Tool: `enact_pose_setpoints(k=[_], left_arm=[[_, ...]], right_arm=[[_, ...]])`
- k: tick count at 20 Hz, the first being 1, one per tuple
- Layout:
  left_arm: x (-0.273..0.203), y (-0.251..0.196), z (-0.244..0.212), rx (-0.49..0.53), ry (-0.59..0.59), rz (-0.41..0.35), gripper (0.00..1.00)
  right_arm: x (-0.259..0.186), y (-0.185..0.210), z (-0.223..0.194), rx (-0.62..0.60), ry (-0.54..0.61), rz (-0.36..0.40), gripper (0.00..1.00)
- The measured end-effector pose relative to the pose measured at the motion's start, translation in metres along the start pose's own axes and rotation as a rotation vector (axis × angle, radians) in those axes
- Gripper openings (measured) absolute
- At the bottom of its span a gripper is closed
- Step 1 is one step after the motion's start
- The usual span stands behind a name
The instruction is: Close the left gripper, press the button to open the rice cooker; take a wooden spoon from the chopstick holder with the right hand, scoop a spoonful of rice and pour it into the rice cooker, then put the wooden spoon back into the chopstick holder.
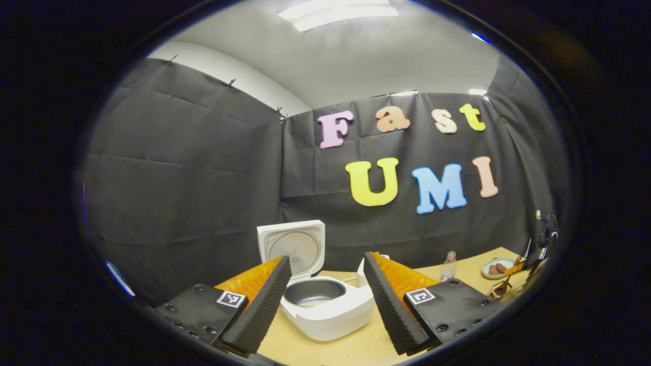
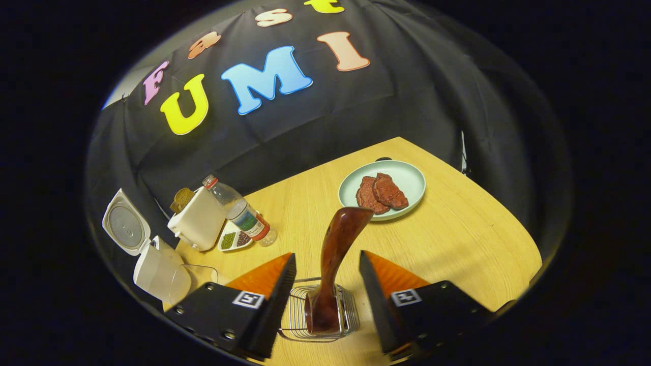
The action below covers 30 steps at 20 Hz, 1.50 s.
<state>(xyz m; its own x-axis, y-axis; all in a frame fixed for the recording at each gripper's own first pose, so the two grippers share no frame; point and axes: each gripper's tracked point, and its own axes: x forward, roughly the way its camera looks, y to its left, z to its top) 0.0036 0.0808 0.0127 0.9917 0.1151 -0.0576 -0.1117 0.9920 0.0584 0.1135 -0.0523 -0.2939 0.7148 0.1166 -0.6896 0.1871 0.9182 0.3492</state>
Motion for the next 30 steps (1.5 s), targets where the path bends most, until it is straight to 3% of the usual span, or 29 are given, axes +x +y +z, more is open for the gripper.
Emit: enact_pose_setpoints(k=[1, 2, 5, 7, 12, 18, 30], left_arm=[[0.000, 0.001, 0.000, 0.000, -0.001, 0.003, 0.98], [0.000, 0.001, 0.001, -0.001, -0.004, 0.005, 0.98], [0.002, -0.004, -0.007, -0.005, 0.012, -0.008, 0.99], [0.002, -0.002, -0.004, 0.008, 0.004, -0.011, 0.98], [0.005, -0.002, 0.001, 0.009, -0.023, -0.034, 0.97], [0.013, 0.000, -0.009, -0.059, -0.020, -0.069, 0.98], [0.028, 0.042, -0.029, -0.078, 0.008, -0.091, 0.98]], right_arm=[[0.004, -0.003, 0.002, -0.010, -0.014, -0.015, 0.39], [-0.004, 0.002, 0.004, -0.017, -0.019, 0.002, 0.31], [0.002, 0.004, 0.000, -0.016, -0.008, 0.002, 0.32], [0.003, 0.010, 0.000, 0.015, -0.001, 0.043, 0.12], [-0.031, 0.025, 0.023, -0.092, -0.114, 0.041, 0.09], [-0.067, 0.050, 0.056, -0.130, -0.203, 0.037, 0.09], [-0.088, 0.153, 0.052, -0.128, -0.265, 0.159, 0.09]])
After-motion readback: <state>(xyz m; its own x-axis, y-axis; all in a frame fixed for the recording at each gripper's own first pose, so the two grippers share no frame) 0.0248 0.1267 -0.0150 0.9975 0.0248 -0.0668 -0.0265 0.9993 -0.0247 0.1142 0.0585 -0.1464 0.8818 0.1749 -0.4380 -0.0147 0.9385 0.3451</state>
